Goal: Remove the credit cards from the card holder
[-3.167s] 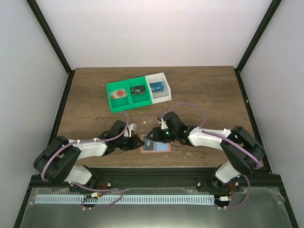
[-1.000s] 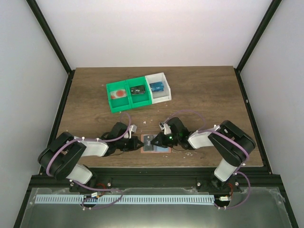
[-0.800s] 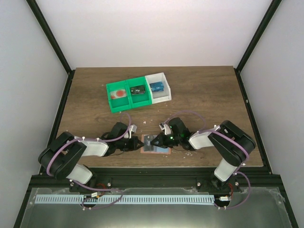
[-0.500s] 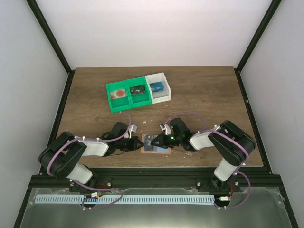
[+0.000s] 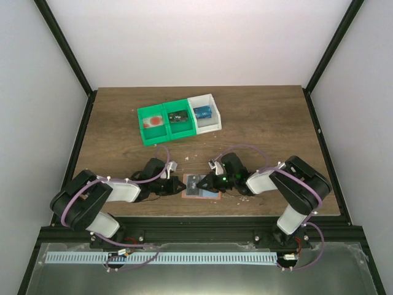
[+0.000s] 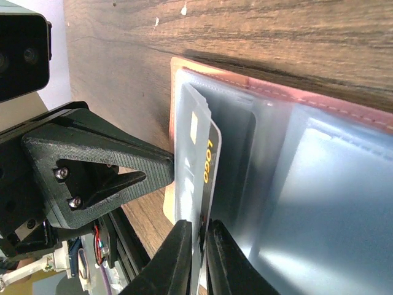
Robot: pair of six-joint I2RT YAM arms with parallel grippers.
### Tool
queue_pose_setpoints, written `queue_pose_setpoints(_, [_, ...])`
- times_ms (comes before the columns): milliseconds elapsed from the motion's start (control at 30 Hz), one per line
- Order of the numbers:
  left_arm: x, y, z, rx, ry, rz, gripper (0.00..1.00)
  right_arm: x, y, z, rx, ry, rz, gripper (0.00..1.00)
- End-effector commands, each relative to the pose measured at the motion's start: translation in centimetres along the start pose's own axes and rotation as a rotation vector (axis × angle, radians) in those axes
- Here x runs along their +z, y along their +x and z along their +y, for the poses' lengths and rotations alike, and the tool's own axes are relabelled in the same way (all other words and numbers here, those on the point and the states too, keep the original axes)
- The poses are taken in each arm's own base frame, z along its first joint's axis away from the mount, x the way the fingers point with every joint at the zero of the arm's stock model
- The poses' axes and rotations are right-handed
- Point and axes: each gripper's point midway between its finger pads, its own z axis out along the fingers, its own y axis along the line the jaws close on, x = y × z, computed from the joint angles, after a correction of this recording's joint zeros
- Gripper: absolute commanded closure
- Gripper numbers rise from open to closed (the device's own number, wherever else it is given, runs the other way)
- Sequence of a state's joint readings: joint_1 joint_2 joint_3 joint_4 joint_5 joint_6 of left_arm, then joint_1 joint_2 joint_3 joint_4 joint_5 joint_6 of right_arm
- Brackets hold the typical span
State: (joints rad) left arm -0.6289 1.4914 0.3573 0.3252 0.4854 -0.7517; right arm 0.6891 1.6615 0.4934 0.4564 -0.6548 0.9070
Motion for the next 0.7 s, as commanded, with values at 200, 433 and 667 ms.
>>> queue_pose_setpoints(200, [0.37, 1.44, 2.64, -0.034, -0.096, 0.040, 1.00, -0.78, -0.55, 0.82, -0.016, -0.021, -0.026, 0.97])
queue_pose_setpoints(433, [0.37, 1.52, 2.71, -0.036, -0.097, 0.042, 1.00, -0.93, -0.66, 0.83, -0.019, -0.019, -0.031, 1.00])
queue_pose_setpoints(667, [0.39, 1.55, 2.73, -0.034, -0.098, 0.042, 1.00, -1.01, -0.72, 0.63, -0.011, -0.010, -0.032, 0.97])
